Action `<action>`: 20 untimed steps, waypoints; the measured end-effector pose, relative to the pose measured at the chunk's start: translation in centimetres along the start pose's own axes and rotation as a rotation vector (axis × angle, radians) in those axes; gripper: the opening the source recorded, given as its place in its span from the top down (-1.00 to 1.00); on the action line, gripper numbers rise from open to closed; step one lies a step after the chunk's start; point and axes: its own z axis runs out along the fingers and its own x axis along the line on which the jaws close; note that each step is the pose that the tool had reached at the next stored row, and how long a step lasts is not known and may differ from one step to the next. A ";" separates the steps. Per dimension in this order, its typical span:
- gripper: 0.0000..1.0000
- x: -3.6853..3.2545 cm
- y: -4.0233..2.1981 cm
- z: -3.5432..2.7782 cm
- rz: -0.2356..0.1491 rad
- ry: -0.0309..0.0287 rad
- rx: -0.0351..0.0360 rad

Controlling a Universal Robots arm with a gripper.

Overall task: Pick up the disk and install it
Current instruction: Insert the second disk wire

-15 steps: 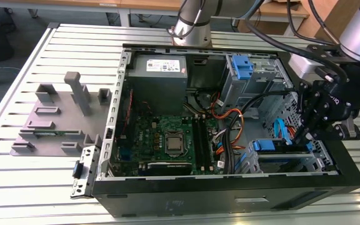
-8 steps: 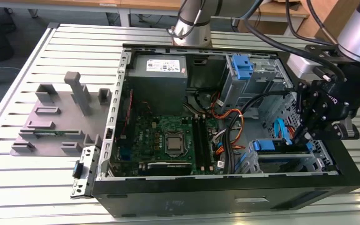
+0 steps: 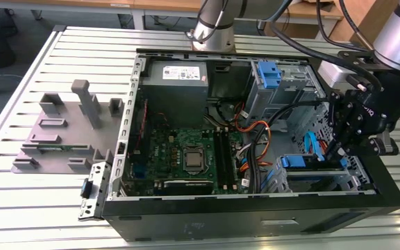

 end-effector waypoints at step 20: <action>0.67 -0.28 0.01 0.11 0.000 0.0040 0.0000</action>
